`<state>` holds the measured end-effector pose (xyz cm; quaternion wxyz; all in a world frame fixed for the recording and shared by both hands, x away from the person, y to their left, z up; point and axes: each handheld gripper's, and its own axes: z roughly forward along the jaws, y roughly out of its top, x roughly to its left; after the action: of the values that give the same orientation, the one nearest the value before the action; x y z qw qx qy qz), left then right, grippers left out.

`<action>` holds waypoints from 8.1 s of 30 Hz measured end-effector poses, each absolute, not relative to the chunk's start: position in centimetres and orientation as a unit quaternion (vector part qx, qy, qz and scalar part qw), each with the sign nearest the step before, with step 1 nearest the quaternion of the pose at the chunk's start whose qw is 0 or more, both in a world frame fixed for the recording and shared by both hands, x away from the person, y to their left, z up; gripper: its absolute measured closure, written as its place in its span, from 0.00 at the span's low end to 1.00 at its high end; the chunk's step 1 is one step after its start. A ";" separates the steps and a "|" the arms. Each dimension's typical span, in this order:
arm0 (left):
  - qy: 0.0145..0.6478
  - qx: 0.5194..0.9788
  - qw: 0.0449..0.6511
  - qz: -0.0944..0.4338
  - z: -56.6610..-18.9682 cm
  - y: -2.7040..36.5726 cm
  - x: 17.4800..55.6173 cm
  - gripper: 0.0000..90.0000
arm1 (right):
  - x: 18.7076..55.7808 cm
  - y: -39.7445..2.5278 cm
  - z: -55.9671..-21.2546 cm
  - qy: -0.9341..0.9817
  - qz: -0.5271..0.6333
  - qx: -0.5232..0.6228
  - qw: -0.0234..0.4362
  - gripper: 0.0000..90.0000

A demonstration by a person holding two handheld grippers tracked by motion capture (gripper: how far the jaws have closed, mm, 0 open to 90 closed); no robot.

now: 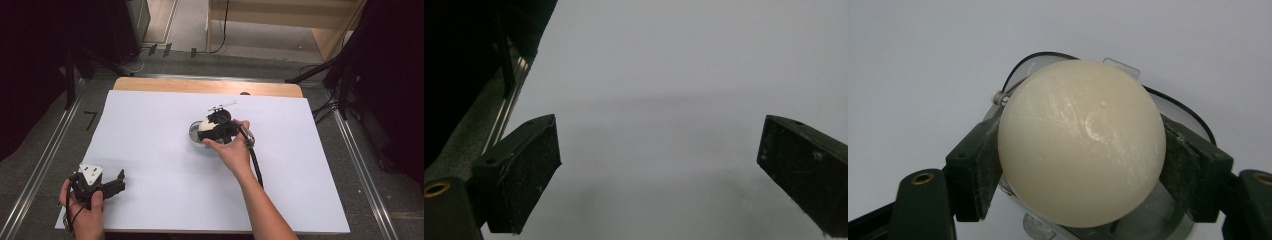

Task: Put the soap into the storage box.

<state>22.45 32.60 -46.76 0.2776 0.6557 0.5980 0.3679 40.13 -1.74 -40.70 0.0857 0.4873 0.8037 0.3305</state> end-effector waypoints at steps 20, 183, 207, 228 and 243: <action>0.598 0.657 0.277 0.367 -46.8 32.6 22.5 0.05 | 40.9 -1.3 -41.7 0.796 0.312 0.512 0.087 0.28; 0.595 0.660 0.268 0.373 -46.8 32.4 22.5 0.05 | 32.6 -22.1 -46.4 0.712 0.383 0.571 0.144 0.16; 0.594 0.661 0.267 0.373 -46.8 32.4 22.5 0.05 | 29.2 -26.2 -48.0 0.684 0.424 0.573 0.158 0.16; 0.595 0.660 0.267 0.372 -46.8 32.4 22.5 0.05 | 25.8 -31.0 -48.2 0.653 0.425 0.600 0.179 0.16; 0.596 0.661 0.266 0.370 -46.8 32.4 22.6 0.05 | 22.7 -34.8 -48.6 0.630 0.412 0.629 0.193 0.17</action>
<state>22.57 32.37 -46.82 0.2664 0.6610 0.5960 0.3700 22.74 -34.84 -48.60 0.1934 0.6290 0.6302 0.4120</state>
